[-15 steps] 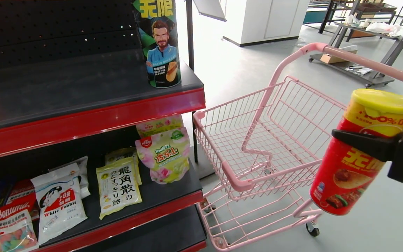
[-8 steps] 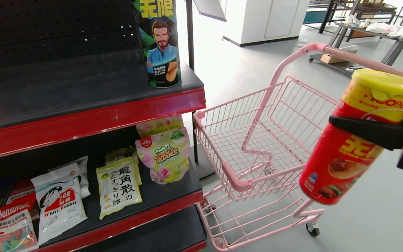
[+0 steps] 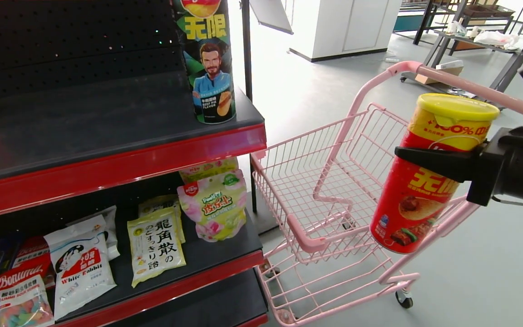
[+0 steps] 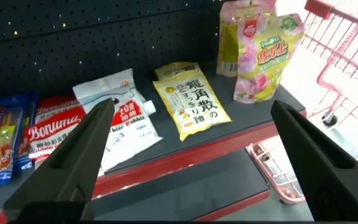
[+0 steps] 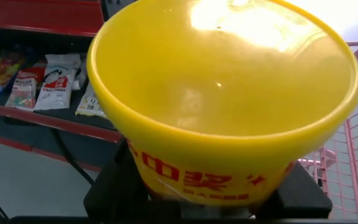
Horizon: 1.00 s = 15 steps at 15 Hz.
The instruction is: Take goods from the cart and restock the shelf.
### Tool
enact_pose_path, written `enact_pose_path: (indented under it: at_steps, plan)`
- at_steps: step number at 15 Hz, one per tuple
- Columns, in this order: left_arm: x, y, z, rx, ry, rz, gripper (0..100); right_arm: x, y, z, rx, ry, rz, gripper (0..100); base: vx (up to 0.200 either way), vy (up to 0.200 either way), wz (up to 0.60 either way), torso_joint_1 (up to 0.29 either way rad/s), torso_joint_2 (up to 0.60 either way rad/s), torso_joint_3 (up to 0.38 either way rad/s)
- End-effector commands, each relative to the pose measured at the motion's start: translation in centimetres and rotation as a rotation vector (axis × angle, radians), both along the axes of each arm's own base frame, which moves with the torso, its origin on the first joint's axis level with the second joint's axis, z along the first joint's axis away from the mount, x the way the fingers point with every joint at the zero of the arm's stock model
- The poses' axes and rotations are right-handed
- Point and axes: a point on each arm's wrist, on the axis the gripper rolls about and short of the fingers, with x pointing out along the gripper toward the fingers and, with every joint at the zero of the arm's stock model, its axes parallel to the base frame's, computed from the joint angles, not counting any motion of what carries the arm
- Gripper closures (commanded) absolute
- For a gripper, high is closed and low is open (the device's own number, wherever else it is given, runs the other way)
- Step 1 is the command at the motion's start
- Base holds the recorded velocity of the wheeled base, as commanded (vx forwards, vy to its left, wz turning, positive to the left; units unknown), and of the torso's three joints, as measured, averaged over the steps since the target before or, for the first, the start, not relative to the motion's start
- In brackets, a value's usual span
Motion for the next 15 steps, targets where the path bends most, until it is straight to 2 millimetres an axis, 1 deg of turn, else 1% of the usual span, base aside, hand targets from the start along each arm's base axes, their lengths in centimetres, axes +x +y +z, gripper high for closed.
enact_pose_path:
  at_steps: [1, 8, 15]
  plan:
    - [0.0, 0.0, 0.0, 0.000, 0.001, 0.001, 0, 0.2, 0.1, 0.1, 0.000, 0.000, 0.002, 100, 0.000, 0.000, 0.00, 0.100, -0.42, -0.320]
    - [0.0, 0.0, 0.0, -0.002, 0.001, 0.001, 0, -1.0, -0.5, -0.4, -0.046, -0.034, -0.001, 100, 0.000, 0.000, 0.00, 0.148, -0.51, -0.363]
    - [0.0, 0.0, 0.0, -0.002, 0.001, 0.000, 0, -1.0, -0.5, -0.3, -0.064, -0.051, -0.020, 100, 0.000, 0.000, 0.00, 0.207, -0.59, -0.378]
